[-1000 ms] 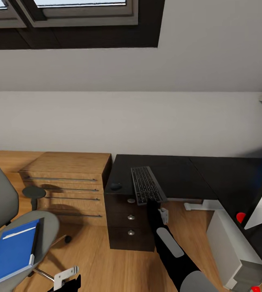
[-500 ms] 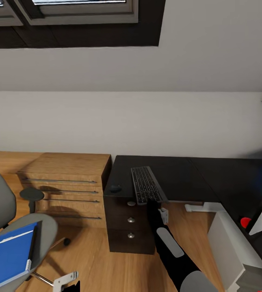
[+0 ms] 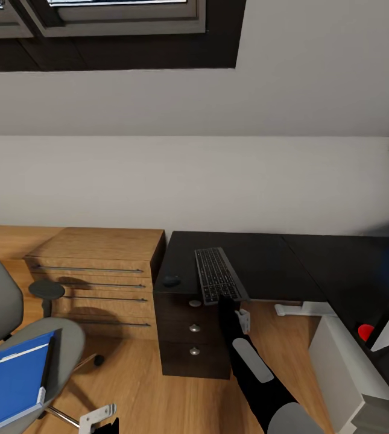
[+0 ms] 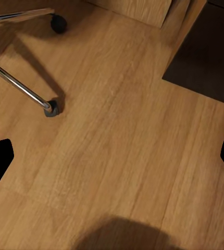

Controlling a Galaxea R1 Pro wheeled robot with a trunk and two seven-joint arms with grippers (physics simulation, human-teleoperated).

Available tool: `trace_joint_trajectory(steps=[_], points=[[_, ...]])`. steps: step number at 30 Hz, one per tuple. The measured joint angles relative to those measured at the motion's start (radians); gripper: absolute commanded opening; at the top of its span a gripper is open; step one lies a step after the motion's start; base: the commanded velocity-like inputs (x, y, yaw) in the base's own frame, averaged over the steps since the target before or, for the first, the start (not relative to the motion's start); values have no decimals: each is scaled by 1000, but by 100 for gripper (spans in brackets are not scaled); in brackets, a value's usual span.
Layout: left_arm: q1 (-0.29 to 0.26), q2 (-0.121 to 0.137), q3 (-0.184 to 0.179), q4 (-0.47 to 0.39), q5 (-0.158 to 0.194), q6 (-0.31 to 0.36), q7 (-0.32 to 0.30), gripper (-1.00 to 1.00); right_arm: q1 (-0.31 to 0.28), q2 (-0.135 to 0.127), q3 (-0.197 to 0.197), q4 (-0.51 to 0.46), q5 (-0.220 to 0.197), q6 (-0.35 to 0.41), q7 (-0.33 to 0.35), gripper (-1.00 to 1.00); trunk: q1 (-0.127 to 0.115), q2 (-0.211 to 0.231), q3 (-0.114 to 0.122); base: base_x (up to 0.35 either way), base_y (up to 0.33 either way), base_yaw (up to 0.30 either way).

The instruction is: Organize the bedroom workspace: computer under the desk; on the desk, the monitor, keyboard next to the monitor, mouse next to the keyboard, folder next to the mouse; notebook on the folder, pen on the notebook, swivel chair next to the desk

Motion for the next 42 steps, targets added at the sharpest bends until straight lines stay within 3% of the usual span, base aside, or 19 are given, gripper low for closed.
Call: trace_joint_trajectory(steps=[1,2,18,42], points=[[0,0,0,0,0,0,0,100,0,0,0,0,0,0,0,-100,0,0,0,0,0,0],[0,0,0,0,0,0,0,100,0,0,0,0,0,0,0,100,0,0,0,0,0,0],[0,0,0,3,-1,-3,0,100,0,-1,-9,0,-2,0,-13,100,0,0,0,-6,0,0],[0,0,-1,19,-1,-2,2,100,0,-1,-6,1,2,0,-40,100,1,0,0,-321,0,0]])
